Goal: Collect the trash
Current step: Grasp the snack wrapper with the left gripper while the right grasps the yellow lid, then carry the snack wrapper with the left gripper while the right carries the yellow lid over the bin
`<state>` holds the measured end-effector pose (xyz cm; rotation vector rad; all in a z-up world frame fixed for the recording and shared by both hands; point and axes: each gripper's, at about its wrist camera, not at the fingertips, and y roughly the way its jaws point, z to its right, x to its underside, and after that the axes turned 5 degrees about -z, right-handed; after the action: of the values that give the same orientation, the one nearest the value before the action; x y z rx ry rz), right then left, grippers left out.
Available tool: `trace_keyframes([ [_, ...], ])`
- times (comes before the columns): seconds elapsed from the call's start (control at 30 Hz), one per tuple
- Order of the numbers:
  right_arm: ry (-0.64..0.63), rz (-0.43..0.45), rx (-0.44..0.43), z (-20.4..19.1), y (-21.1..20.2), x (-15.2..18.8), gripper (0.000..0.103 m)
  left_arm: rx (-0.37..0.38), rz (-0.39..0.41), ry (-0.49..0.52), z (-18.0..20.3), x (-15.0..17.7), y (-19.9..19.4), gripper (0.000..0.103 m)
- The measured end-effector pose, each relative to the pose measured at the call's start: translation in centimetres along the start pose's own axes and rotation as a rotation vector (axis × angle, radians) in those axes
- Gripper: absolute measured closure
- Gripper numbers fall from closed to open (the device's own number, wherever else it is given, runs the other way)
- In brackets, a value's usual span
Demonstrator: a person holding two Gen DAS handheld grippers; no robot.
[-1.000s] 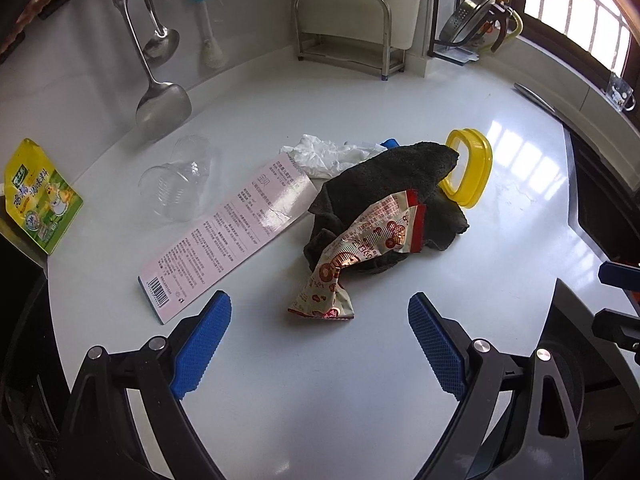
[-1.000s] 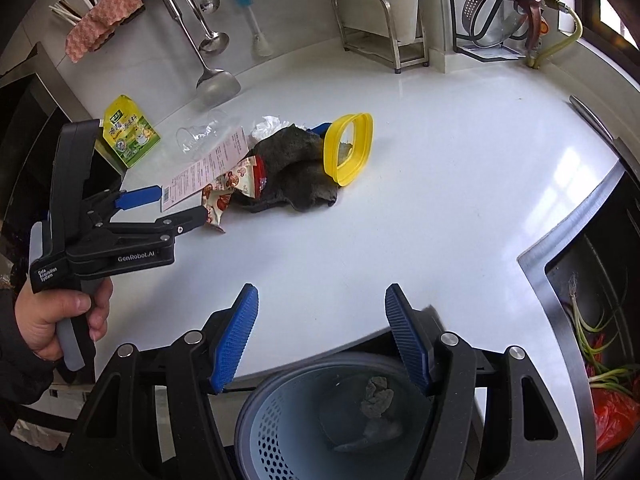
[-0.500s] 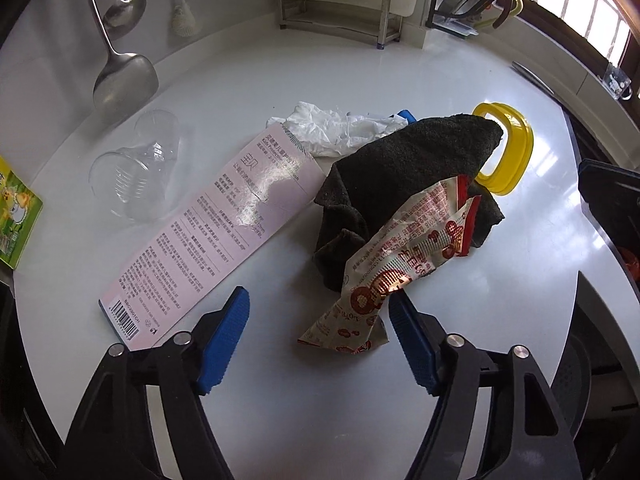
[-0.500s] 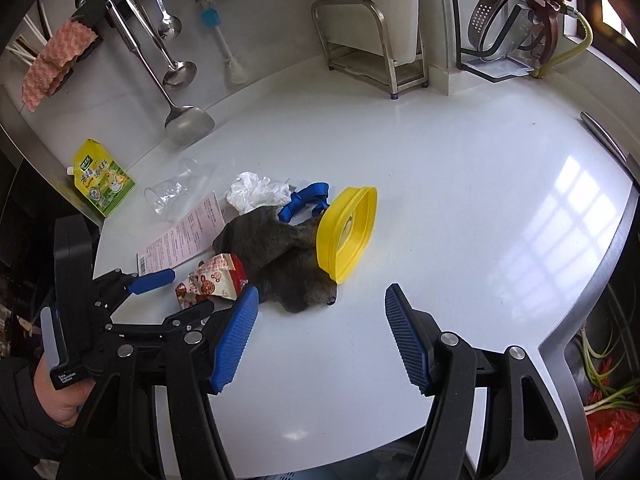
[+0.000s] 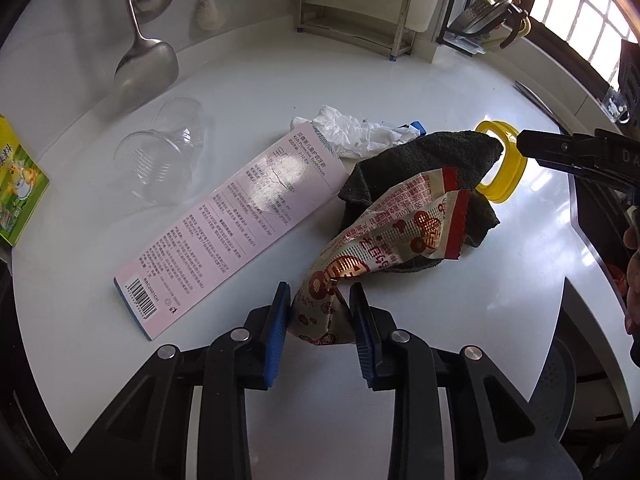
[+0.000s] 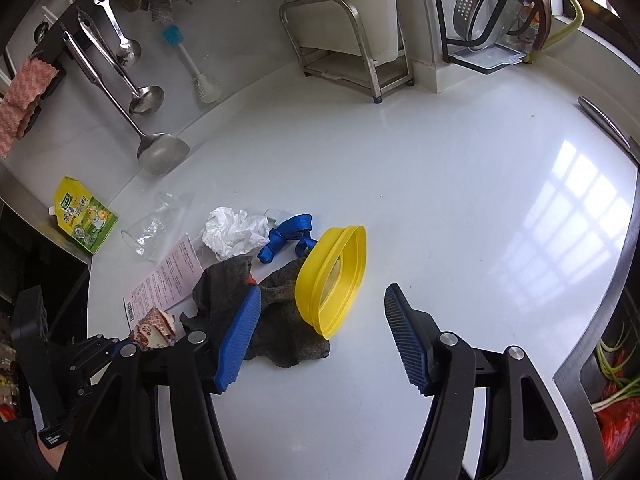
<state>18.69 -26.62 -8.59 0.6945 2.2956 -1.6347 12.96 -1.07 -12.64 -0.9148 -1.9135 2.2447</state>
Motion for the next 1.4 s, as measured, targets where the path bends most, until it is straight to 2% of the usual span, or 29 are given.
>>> trace_keyframes([
  [0.1, 0.031, -0.024, -0.024, 0.6, 0.9, -0.5, 0.053, 0.012, -0.001, -0.028, -0.5, 0.3, -0.4, 0.073],
  [0.37, 0.024, -0.060, -0.025, 0.8, 2.8, -1.4, 0.059, 0.026, 0.001, -0.044, -0.4, 0.7, -0.8, 0.073],
  [0.47, 0.045, -0.075, -0.038, 1.4, 3.3, -1.4, 0.075, 0.026, 0.001, -0.042, -0.3, 0.9, -1.0, 0.073],
  [0.5, 0.055, -0.079, -0.052, 1.7, 3.3, -1.4, 0.088, 0.025, 0.003, -0.043, -0.4, 0.9, -1.1, 0.073],
  [0.53, 0.062, -0.077, -0.053, 2.0, 3.2, -1.4, 0.091, 0.025, 0.004, -0.045, -0.4, 0.8, -1.1, 0.073],
  [0.9, 0.070, -0.003, -0.116, 3.3, -0.1, -0.4, 0.093, 0.025, 0.026, -0.038, 0.4, 1.1, -1.7, 0.073],
  [1.4, 0.024, 0.007, -0.171, 2.7, -4.1, 3.6, 0.093, -0.005, 0.065, -0.030, 3.7, 1.6, -4.3, 0.073],
])
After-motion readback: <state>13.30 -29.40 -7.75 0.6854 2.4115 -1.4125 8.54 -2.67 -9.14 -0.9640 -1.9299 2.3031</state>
